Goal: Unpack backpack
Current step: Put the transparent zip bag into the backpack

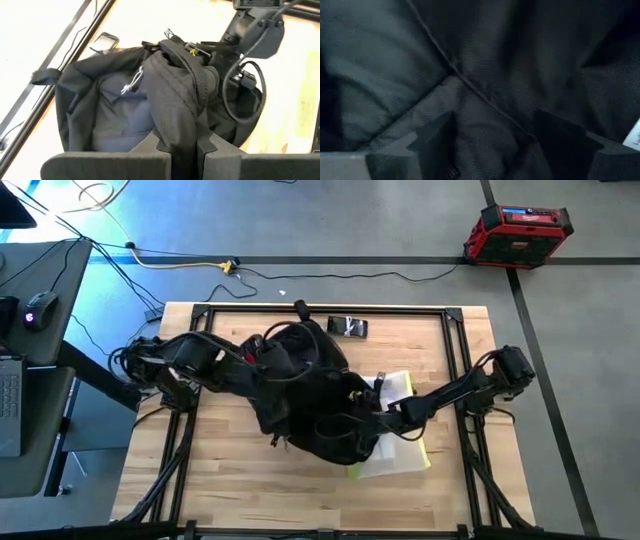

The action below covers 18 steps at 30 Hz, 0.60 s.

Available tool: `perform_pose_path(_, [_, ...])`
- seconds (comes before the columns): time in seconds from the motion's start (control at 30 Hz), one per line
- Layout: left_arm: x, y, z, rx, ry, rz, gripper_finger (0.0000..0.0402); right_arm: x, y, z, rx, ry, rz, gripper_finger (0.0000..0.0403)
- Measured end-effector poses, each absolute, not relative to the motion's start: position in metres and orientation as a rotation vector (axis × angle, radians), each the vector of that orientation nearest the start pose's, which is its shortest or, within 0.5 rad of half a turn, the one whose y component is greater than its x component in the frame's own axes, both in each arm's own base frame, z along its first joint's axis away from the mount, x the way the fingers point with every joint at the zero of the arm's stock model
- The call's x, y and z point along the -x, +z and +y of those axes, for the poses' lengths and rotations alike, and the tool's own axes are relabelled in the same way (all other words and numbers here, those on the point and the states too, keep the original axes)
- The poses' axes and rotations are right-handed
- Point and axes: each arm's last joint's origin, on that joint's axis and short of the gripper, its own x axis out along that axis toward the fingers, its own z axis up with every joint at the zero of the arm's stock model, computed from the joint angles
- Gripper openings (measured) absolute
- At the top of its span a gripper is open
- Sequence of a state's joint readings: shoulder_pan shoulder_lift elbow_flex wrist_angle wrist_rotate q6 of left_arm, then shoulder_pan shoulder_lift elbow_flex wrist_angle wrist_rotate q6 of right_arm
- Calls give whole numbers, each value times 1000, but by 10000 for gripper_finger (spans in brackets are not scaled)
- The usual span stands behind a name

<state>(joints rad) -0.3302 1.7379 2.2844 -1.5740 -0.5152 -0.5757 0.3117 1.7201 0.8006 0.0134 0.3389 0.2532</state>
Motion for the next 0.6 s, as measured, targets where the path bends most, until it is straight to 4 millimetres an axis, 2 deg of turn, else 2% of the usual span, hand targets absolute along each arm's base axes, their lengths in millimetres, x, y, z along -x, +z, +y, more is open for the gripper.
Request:
perform_pose_path(0.17, [-285,452,-82,104,449,878,0,-324,166,107,177,-76,773,263])
perform_pose_path(0.37, [-301,420,-85,57,496,969,0,-335,210,136,366,-69,720,263])
perform_pose_path(0.47, [-304,407,-85,34,516,1001,0,-328,231,159,492,-115,725,263])
perform_pose_path(0.6, [-309,394,-86,4,516,1031,0,-306,253,192,577,-120,742,263])
